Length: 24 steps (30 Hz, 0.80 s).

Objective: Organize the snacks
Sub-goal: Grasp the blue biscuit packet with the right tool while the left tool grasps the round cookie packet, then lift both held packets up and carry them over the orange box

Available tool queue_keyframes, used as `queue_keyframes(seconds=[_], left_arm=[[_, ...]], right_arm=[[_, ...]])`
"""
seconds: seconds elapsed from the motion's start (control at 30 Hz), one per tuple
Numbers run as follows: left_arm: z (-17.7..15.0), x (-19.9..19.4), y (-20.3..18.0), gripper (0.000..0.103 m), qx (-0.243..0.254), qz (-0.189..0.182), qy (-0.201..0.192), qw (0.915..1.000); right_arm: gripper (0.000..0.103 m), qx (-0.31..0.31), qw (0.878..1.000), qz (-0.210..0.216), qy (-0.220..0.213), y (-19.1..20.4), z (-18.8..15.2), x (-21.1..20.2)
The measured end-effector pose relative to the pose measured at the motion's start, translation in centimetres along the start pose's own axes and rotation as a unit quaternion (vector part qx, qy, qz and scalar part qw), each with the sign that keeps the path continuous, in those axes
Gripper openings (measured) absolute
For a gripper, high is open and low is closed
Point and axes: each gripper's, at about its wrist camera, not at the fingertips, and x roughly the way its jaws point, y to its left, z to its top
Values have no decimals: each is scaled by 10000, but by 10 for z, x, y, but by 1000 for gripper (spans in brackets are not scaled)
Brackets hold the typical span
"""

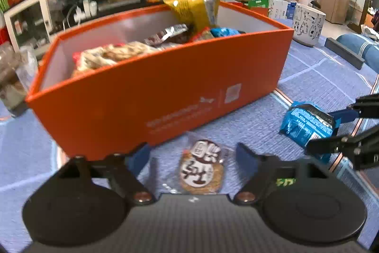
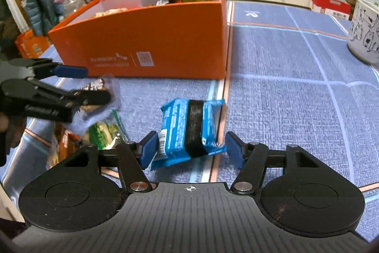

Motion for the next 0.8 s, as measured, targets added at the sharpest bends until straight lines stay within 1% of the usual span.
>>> queue_keyframes(seconds=[0.03, 0.1, 0.13, 0.2, 0.27, 0.33, 0.4, 0.47, 0.53, 0.67, 0.73, 0.8], left_arm=[[0, 3, -3, 57, 34, -46, 55, 10000], [-3, 7, -12, 57, 227, -71, 130, 9996], [-4, 7, -14, 58, 265, -114, 89, 9995], [-6, 5, -15, 58, 231, -177, 140, 9995], [-9, 0, -15, 52, 150, -130, 156, 9997], [-12, -4, -17, 38, 71, -39, 154, 9998], [-13, -8, -19, 37, -17, 84, 216, 9997], [-15, -11, -22, 36, -141, 257, 271, 9992], [-15, -13, -21, 36, -346, 328, 338, 9983], [-17, -14, -21, 37, -404, 415, 334, 9978], [-19, -14, -20, 47, -484, 568, 290, 9968], [-21, -15, -19, 50, -492, 660, 252, 9963]], right_arm=[[51, -51, 10000, -4, -1, 1, -1, 0], [51, -113, 9999, 15, 6, -1, -2, -1], [51, -90, 10000, 27, 7, 0, -1, -1], [51, -52, 10000, 59, 8, -3, 0, -2], [51, -40, 10000, 75, -13, -2, 2, -2], [51, -55, 9999, 91, -23, -1, 3, -1], [52, -74, 9999, 96, -14, 1, 3, 1], [52, -96, 9999, 98, -5, 2, 3, 2], [52, -150, 9999, 80, -10, 4, 3, 4], [57, -253, 9997, 10, -58, 9, 3, 7], [60, -290, 9995, -32, -91, 11, 3, 9], [61, -357, 9993, -82, -99, 14, 3, 11]])
